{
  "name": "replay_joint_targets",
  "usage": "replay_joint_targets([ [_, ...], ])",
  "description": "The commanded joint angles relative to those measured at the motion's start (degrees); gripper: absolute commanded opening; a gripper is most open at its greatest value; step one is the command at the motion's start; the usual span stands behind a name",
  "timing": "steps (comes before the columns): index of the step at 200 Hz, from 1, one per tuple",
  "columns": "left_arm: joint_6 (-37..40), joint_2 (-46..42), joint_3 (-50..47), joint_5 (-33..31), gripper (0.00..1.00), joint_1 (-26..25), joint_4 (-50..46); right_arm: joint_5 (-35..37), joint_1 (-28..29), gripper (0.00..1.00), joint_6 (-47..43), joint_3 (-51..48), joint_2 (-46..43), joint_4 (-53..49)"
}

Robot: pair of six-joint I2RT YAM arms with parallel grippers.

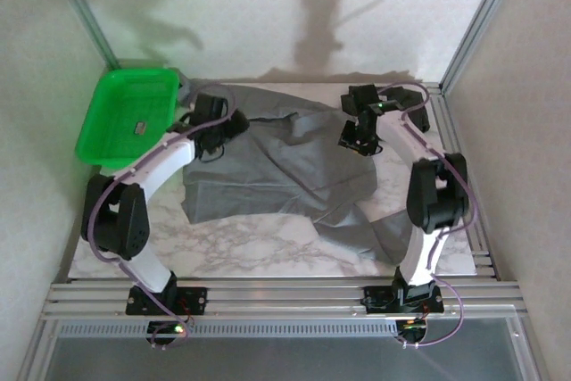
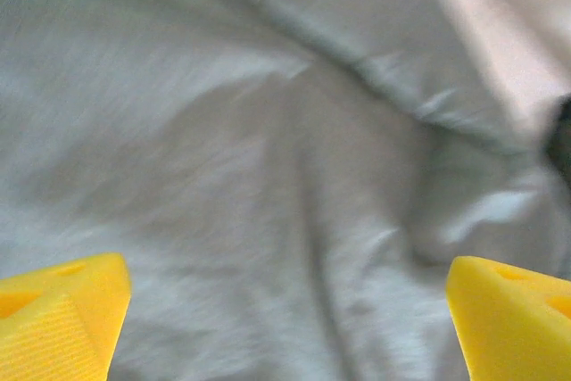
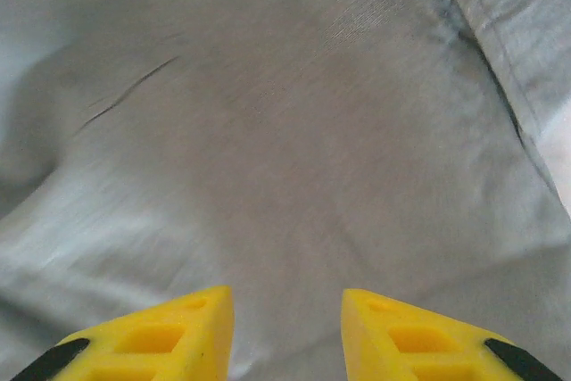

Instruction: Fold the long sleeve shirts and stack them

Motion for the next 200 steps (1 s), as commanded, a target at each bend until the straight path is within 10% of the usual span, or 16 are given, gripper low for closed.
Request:
replay_joint_targets([
  [1, -2.95, 0.24, -8.04, -2.92, 0.91, 1.09, 5.61, 1.35, -0.39, 0.37, -0.94, 2.97, 5.07, 3.07],
  [135, -8.47, -1.28, -25.44, -10.40, 0.96, 3.15, 16.28, 2.89, -7.27, 0.49, 3.44, 9.71, 17.09, 4.06],
  [200, -6.72, -6.69, -5.60, -7.59, 1.00, 0.84, 5.78, 0.37, -9.97, 0.86, -4.55, 2.85, -8.55, -6.06],
])
